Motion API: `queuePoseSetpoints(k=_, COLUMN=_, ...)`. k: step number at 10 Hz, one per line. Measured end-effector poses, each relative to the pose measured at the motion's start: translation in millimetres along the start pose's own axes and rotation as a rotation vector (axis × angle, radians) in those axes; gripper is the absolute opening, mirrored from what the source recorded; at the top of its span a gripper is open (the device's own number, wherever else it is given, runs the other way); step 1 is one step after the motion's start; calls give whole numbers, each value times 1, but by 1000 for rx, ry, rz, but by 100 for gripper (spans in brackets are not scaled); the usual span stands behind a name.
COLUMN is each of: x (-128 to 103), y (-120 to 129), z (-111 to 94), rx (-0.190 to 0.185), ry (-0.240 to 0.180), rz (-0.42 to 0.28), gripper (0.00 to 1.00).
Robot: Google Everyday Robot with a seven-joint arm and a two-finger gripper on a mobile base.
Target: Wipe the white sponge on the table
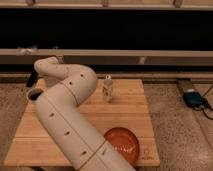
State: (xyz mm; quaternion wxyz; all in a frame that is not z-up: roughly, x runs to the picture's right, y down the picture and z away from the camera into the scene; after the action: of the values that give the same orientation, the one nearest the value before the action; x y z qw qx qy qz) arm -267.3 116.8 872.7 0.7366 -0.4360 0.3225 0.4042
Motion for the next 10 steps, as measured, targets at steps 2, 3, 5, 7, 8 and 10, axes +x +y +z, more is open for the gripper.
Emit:
queuePoseSetpoints(k=2, x=18, y=-5, z=6, rx=-8, ry=16, rz=42, gripper=0)
queuePoseSetpoints(k=3, x=31, y=-9, z=10, rx=-14, ry=26, rz=76, gripper=0)
queuePoseSetpoints(k=5, x=57, y=-21, z=16, rx=-20, ry=40, rz=146, gripper=0)
queuePoseSetpoints(k=7, x=76, y=-33, z=20, rx=-27, ry=49, rz=215, gripper=0)
queuePoseSetpoints(k=8, x=83, y=-37, z=22, rx=-32, ry=50, rz=247, gripper=0)
queuePoseSetpoints(k=10, x=99, y=-56, z=26, rx=-41, ry=43, rz=323, gripper=3)
